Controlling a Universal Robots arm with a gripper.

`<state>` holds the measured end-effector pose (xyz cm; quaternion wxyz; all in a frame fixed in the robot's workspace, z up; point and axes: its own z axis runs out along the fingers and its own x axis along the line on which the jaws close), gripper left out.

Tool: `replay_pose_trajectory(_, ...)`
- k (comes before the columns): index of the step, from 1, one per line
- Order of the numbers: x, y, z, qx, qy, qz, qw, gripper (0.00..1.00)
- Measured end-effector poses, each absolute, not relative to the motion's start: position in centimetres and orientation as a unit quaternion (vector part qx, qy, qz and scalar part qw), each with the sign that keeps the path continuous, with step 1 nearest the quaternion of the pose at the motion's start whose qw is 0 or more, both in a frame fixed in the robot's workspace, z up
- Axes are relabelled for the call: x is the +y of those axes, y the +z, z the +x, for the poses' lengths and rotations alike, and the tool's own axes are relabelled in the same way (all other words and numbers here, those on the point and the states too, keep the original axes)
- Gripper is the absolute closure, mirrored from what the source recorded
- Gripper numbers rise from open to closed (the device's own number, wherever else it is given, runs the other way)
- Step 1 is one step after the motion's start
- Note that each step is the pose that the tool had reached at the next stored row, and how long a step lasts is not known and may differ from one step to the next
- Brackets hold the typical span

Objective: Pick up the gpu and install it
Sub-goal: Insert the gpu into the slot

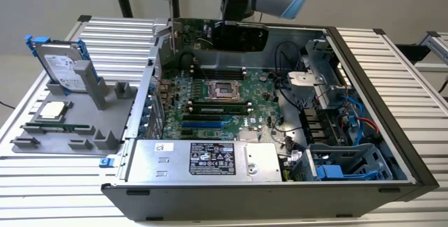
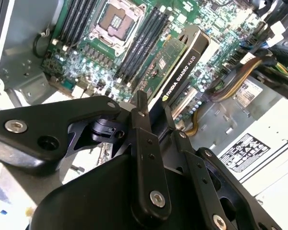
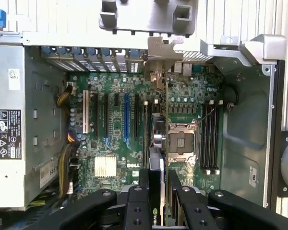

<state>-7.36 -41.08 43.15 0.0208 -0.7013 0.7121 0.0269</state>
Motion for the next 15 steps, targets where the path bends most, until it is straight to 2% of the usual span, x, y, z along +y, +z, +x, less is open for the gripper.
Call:
replay_pose_trajectory(8,-41.1,42.4,-7.2,0.736,0.026,-0.676,0.022,1.0)
replay_pose_trajectory(15,-41.1,41.4,-7.2,0.737,0.021,-0.675,0.017,1.0)
